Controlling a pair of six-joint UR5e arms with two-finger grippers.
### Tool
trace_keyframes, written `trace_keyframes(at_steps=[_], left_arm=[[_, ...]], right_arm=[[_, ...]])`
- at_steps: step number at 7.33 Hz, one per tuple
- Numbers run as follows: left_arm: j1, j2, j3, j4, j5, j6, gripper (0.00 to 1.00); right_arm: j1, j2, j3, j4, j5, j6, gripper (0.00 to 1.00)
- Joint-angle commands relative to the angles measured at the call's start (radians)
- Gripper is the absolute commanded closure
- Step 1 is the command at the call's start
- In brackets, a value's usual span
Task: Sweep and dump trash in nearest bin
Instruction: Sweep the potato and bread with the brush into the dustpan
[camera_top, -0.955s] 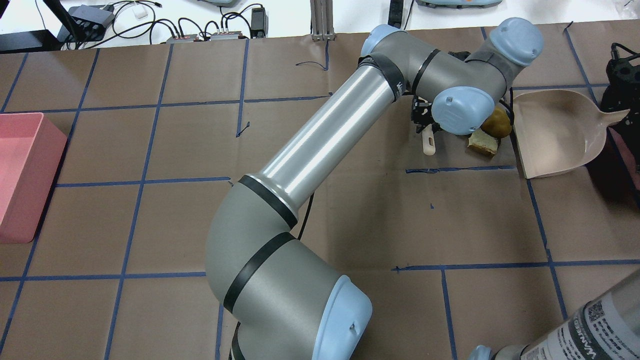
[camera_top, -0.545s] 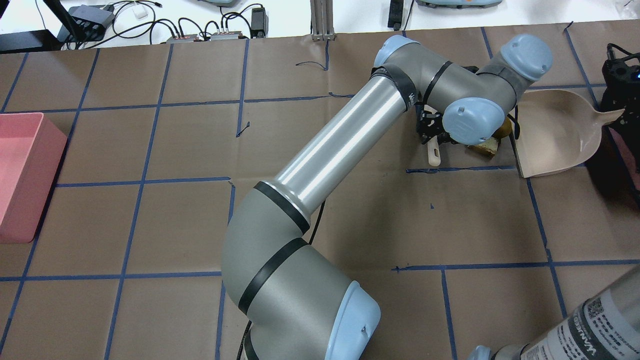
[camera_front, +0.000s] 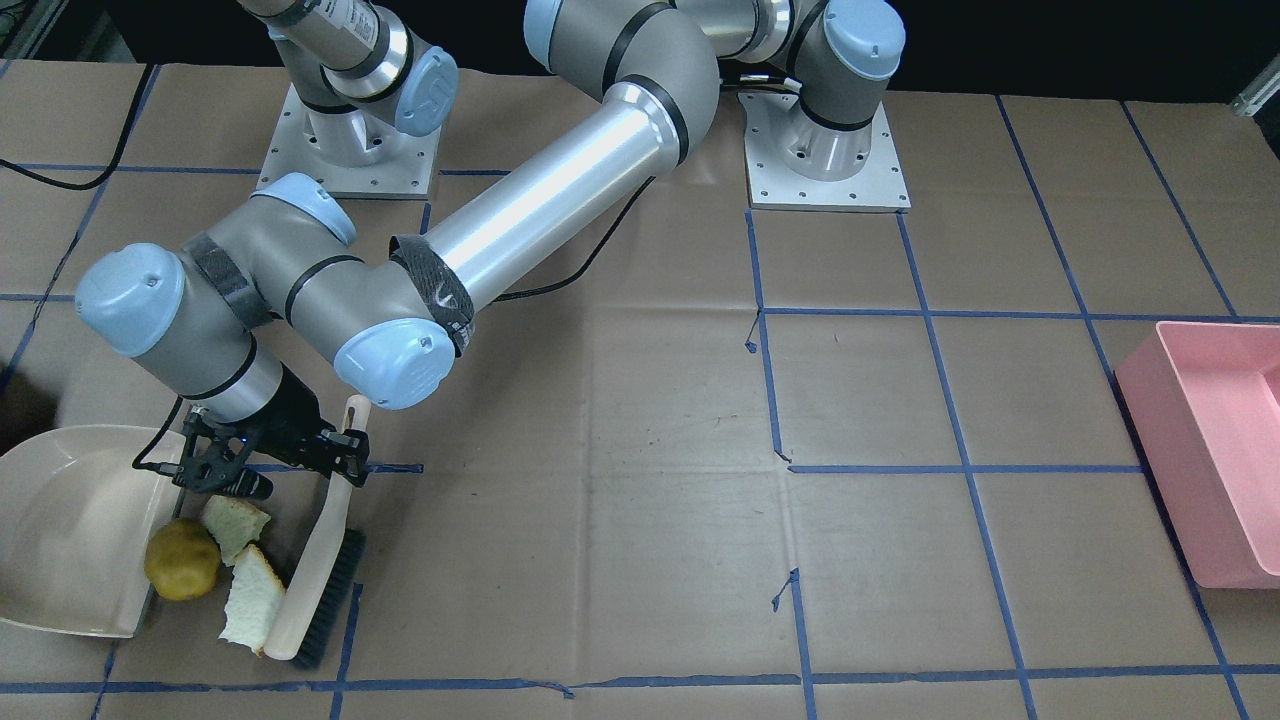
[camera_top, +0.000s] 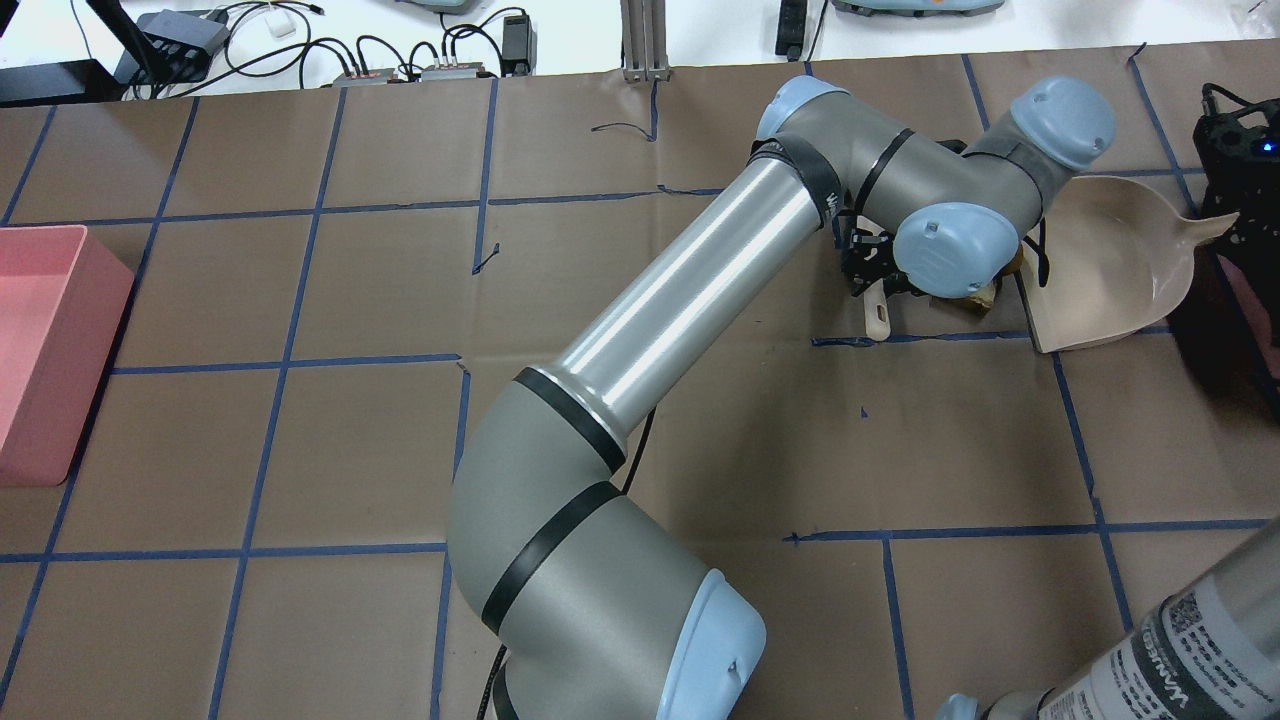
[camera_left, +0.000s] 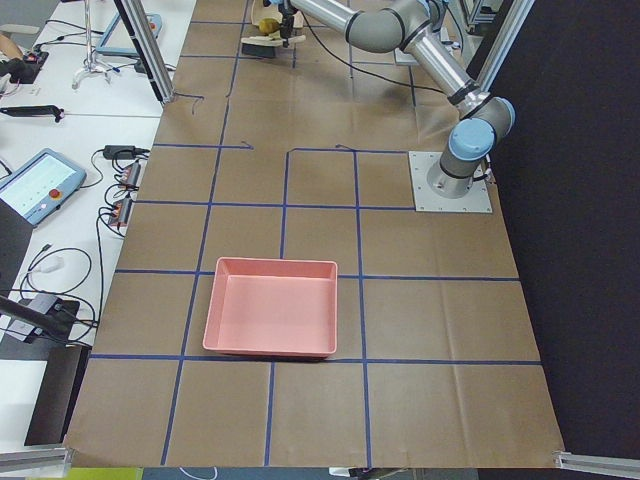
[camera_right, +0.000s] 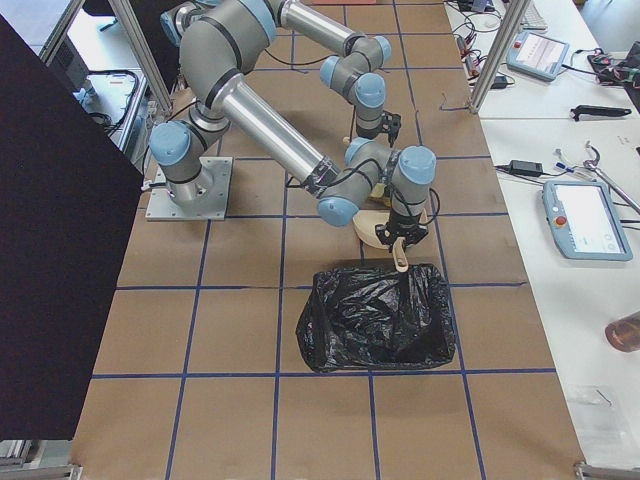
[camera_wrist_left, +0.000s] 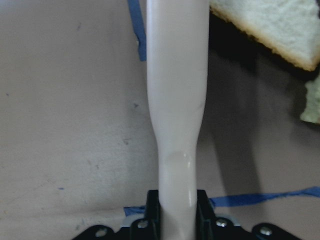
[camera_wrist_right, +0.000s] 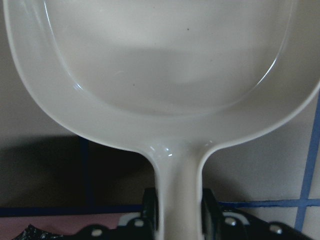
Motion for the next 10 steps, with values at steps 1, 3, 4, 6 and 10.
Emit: trace_keyframes(at_steps=[1, 3, 4, 6, 10], left_arm=[[-0.003, -0.003, 0.011, 0.009, -0.057, -0.045, 1.00], [-0.006, -0.003, 0.018, 0.015, -0.112, -0.058, 1.00], [-0.006, -0.006, 0.018, 0.043, -0.133, -0.082, 1.00], [-0.022, -0.021, 0.021, 0.119, -0.219, -0.085, 1.00], [-0.036, -0.050, 0.107, 0.158, -0.455, -0.203, 1.00]], right_arm=[[0.002, 0.018, -0.019, 0.002, 0.000, -0.031, 1.00], [0.002, 0.021, -0.033, 0.027, 0.000, -0.039, 1.00], [0.002, 0.020, -0.033, 0.028, 0.000, -0.039, 1.00], [0.003, 0.020, -0.033, 0.036, 0.001, -0.043, 1.00], [0.003, 0.016, -0.031, 0.063, 0.026, -0.036, 1.00]])
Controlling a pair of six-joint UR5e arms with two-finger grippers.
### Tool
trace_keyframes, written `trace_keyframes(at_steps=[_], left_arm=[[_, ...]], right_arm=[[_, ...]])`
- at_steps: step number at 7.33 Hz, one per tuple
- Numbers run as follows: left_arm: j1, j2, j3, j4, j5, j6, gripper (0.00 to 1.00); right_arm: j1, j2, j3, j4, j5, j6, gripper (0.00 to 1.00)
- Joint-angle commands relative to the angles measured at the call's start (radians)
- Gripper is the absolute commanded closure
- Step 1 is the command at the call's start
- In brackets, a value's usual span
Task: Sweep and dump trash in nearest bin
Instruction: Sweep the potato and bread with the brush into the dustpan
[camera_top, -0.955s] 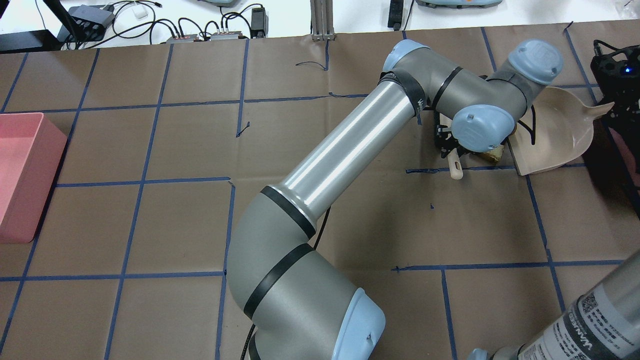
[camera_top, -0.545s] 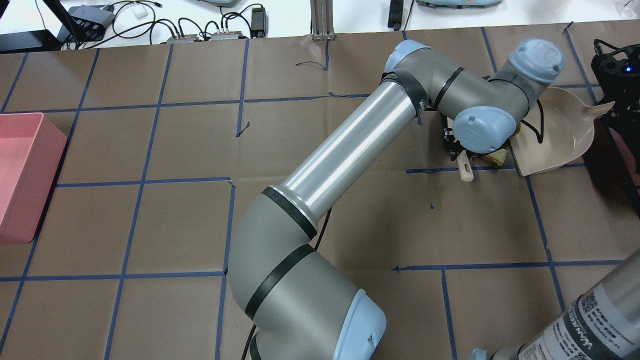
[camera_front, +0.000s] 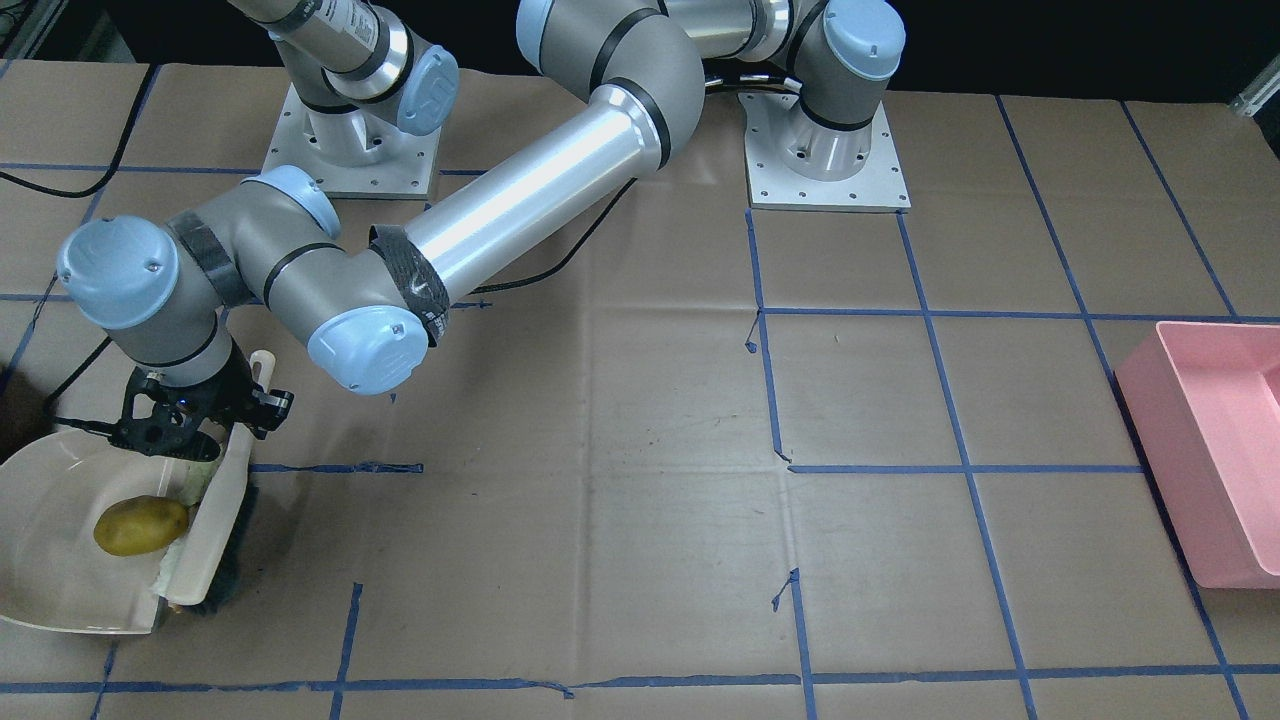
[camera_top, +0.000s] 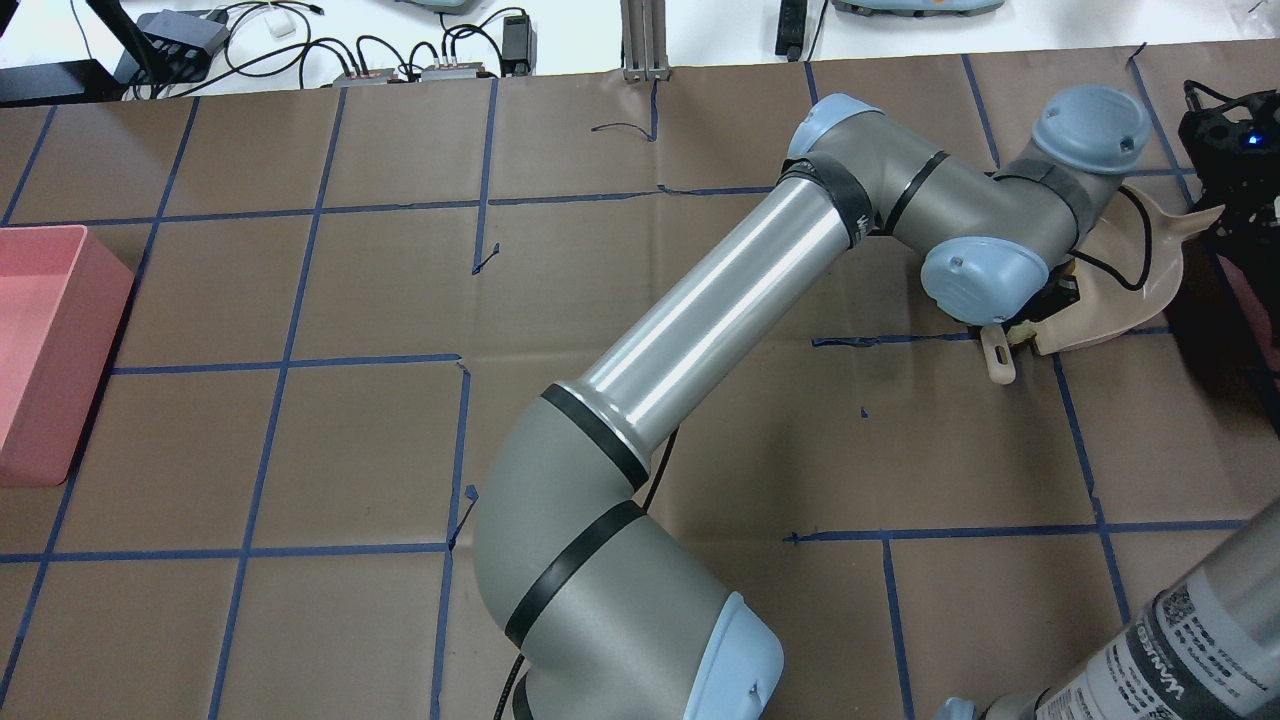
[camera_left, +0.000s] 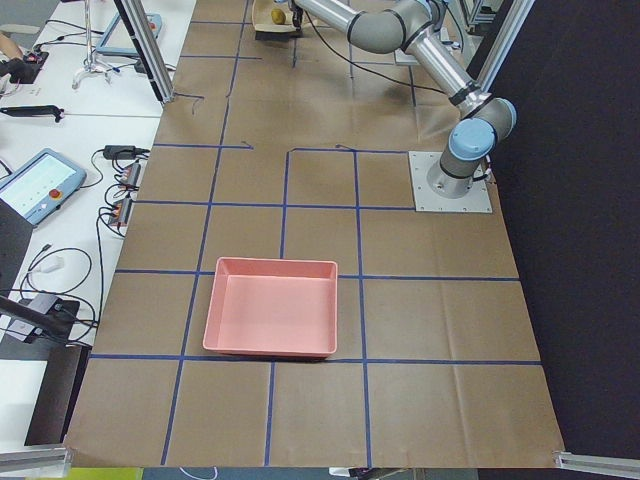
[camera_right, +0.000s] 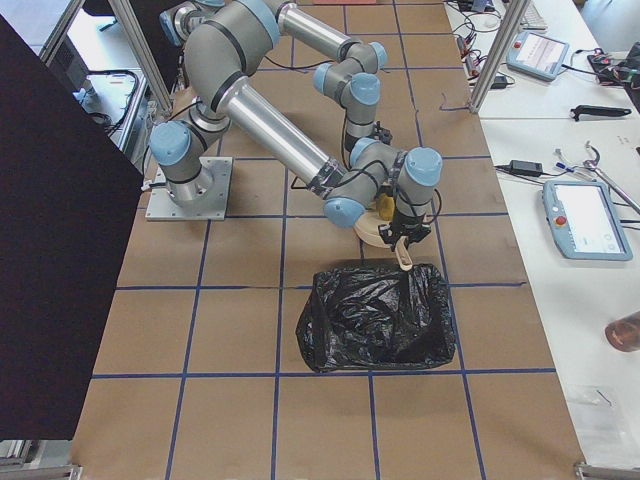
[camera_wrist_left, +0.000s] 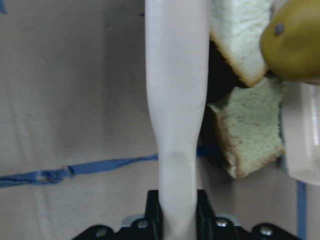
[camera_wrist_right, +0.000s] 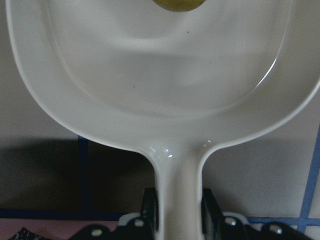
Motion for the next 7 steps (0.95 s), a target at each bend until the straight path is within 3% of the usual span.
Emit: trace_keyframes(at_steps=[1, 4, 5, 6, 7], left_arm=[[-0.004, -0.014, 0.039, 0.048, -0.177, -0.094, 1.00], [-0.004, -0.014, 0.037, 0.150, -0.431, -0.169, 1.00], [-0.003, -0.017, 0.039, 0.202, -0.474, -0.245, 1.00], [0.000, -0.008, 0.034, 0.199, -0.450, -0.239, 1.00], [0.002, 0.003, 0.030, 0.148, -0.305, -0.235, 1.00]], right_arm=[[0.000, -0.001, -0.001, 0.010, 0.010, 0.003, 1.00], [0.000, -0.003, 0.000, 0.010, 0.010, 0.003, 1.00], [0.000, -0.003, 0.000, 0.010, 0.010, 0.003, 1.00], [0.000, -0.003, -0.001, 0.010, 0.010, 0.003, 1.00], [0.000, -0.004, -0.001, 0.012, 0.010, 0.003, 1.00]])
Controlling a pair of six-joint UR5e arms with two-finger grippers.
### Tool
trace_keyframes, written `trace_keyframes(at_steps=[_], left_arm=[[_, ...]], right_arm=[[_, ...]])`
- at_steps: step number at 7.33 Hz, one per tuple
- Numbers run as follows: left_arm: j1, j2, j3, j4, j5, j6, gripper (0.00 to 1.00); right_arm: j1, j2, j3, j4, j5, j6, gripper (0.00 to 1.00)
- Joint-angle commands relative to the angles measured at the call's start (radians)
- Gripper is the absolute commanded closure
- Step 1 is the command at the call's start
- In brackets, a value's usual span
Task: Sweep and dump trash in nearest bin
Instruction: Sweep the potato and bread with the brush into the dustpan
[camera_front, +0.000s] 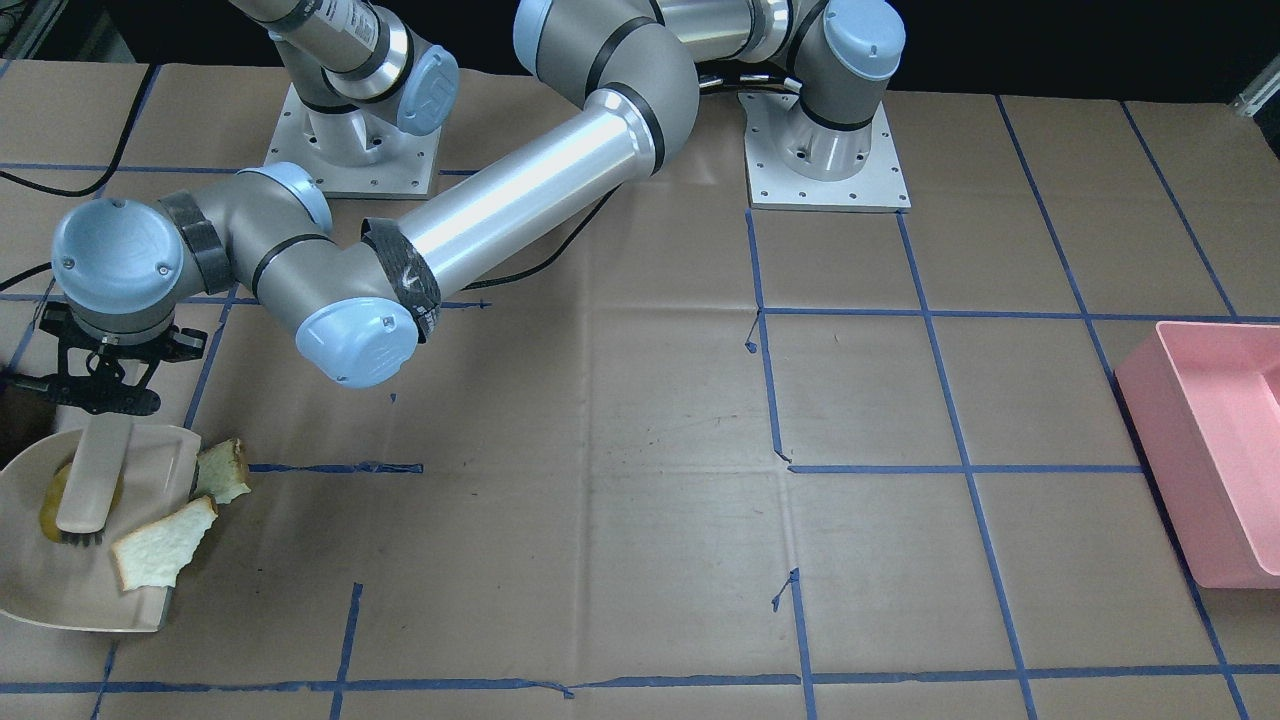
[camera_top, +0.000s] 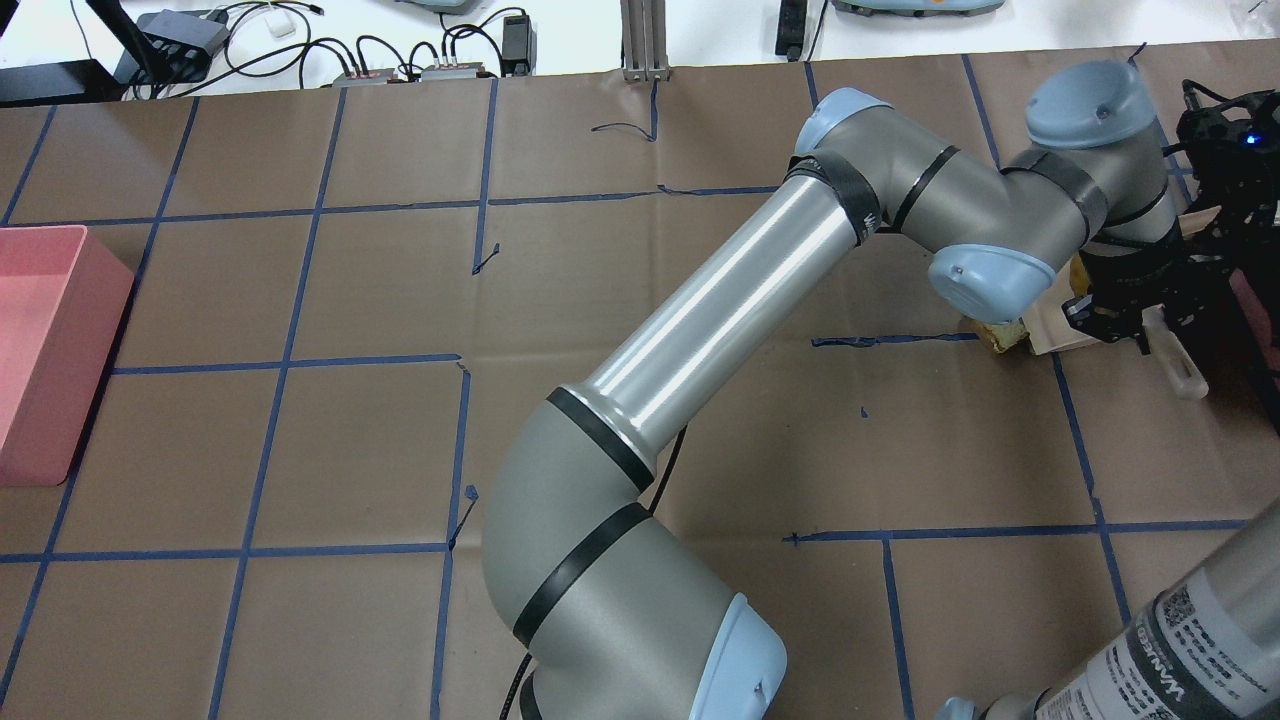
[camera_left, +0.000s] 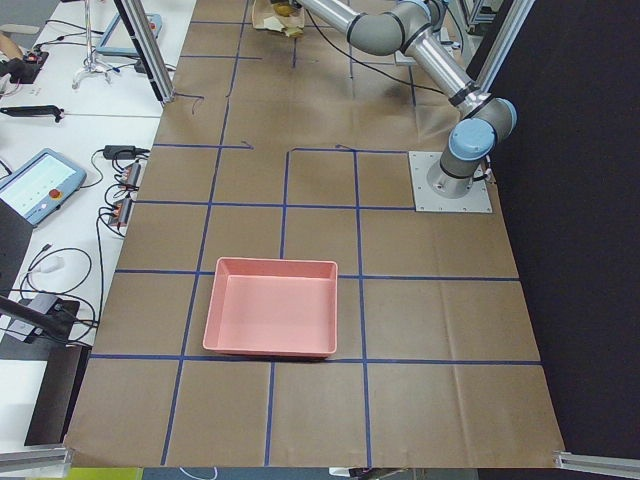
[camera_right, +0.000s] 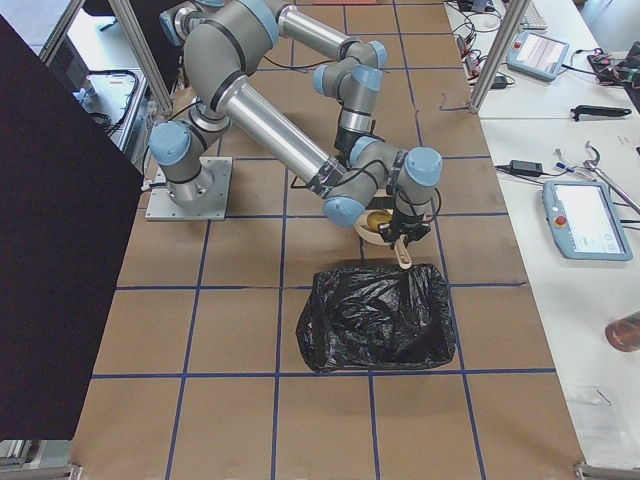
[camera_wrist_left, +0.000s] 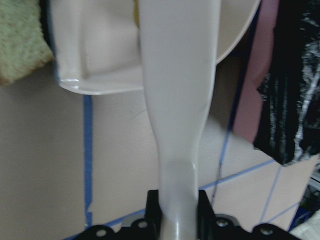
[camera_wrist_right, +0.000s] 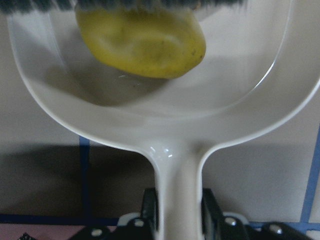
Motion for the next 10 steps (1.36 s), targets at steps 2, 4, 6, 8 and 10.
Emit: trace_keyframes(at_steps=[2, 4, 6, 8, 10], left_arm=[[0.002, 0.032, -0.008, -0.175, 0.342, -0.007, 1.00], [-0.008, 0.031, -0.003, -0.284, 0.393, -0.025, 1.00], [-0.036, 0.025, -0.008, -0.369, 0.401, -0.161, 1.00], [-0.042, 0.025, -0.008, -0.419, 0.421, -0.244, 1.00], [-0.042, 0.008, -0.003, -0.420, 0.403, -0.277, 1.00]], right_arm=[[0.011, -0.001, -0.001, 0.022, 0.015, 0.009, 1.00], [0.021, -0.001, -0.001, 0.026, 0.015, 0.014, 1.00], [0.021, 0.000, -0.001, 0.026, 0.014, 0.014, 1.00], [0.021, 0.002, 0.001, 0.027, 0.015, 0.014, 1.00], [0.021, 0.005, 0.001, 0.027, 0.015, 0.014, 1.00]])
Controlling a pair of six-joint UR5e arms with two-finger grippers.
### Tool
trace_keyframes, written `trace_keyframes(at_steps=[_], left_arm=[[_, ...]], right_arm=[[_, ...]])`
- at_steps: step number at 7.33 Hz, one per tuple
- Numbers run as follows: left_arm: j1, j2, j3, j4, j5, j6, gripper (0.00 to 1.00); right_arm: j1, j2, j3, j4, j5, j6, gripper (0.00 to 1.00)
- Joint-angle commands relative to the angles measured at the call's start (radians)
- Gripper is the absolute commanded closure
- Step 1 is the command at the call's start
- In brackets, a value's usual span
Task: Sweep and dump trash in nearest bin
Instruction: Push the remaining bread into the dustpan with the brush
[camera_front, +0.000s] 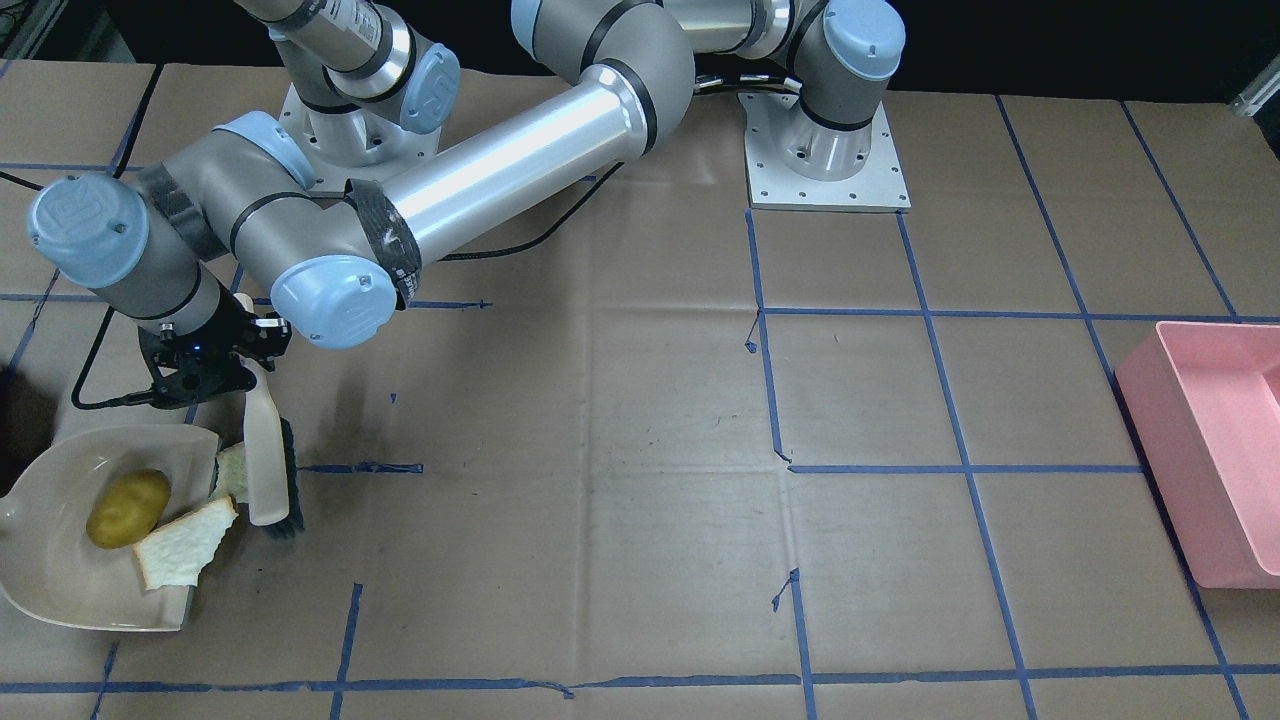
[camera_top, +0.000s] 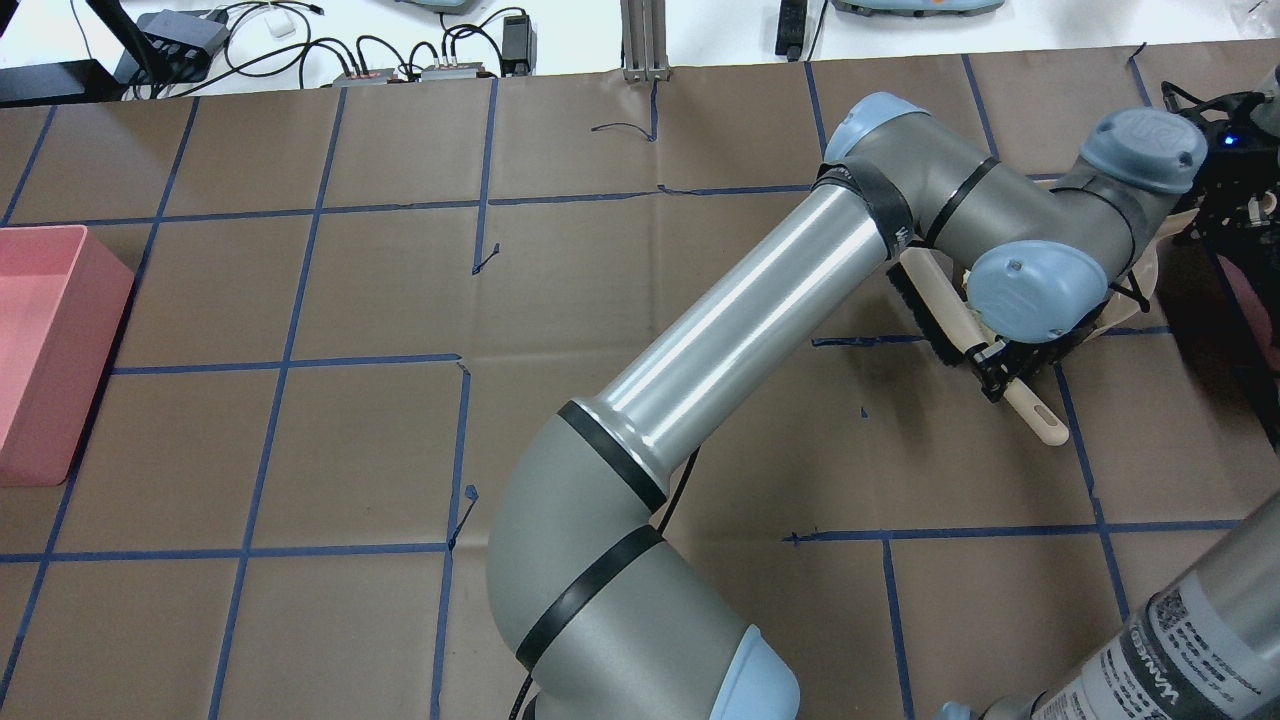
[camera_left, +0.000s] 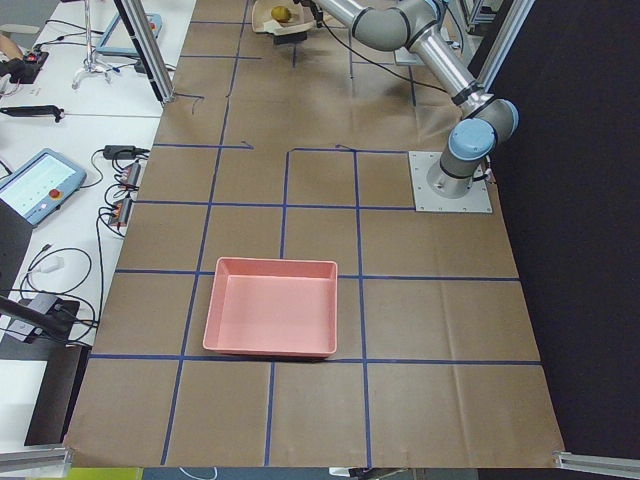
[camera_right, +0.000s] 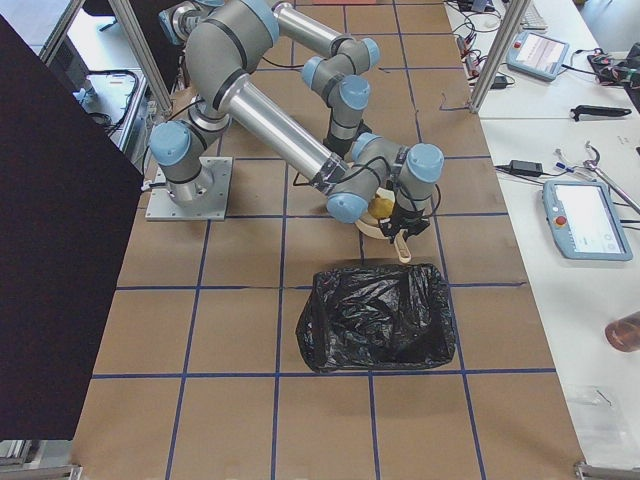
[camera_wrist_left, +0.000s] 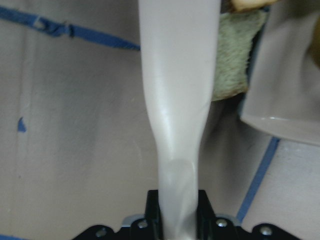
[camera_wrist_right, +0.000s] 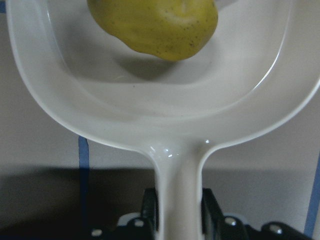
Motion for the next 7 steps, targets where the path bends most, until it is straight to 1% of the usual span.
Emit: trace_keyframes(at_steps=[1, 2, 3, 4, 6, 7], left_arm=[[-0.004, -0.016, 0.005, 0.003, -0.027, -0.048, 1.00], [-0.007, -0.019, 0.005, 0.009, -0.087, -0.051, 1.00], [-0.007, -0.024, 0.006, 0.034, -0.112, -0.051, 1.00], [-0.007, -0.030, 0.009, 0.075, -0.116, -0.051, 1.00], [-0.007, -0.044, 0.011, 0.127, -0.171, -0.051, 1.00], [-0.007, -0.045, 0.011, 0.223, -0.172, -0.049, 1.00]], right_arm=[[0.000, 0.004, 0.003, 0.002, 0.000, 0.000, 1.00], [0.000, 0.003, 0.003, 0.002, 0.000, 0.000, 1.00], [0.000, 0.004, 0.003, 0.002, 0.000, 0.000, 1.00], [0.000, 0.003, -0.001, 0.008, 0.000, 0.000, 1.00], [0.000, 0.001, -0.001, 0.008, 0.000, 0.000, 1.00], [0.000, 0.000, 0.002, 0.009, 0.002, 0.000, 1.00]])
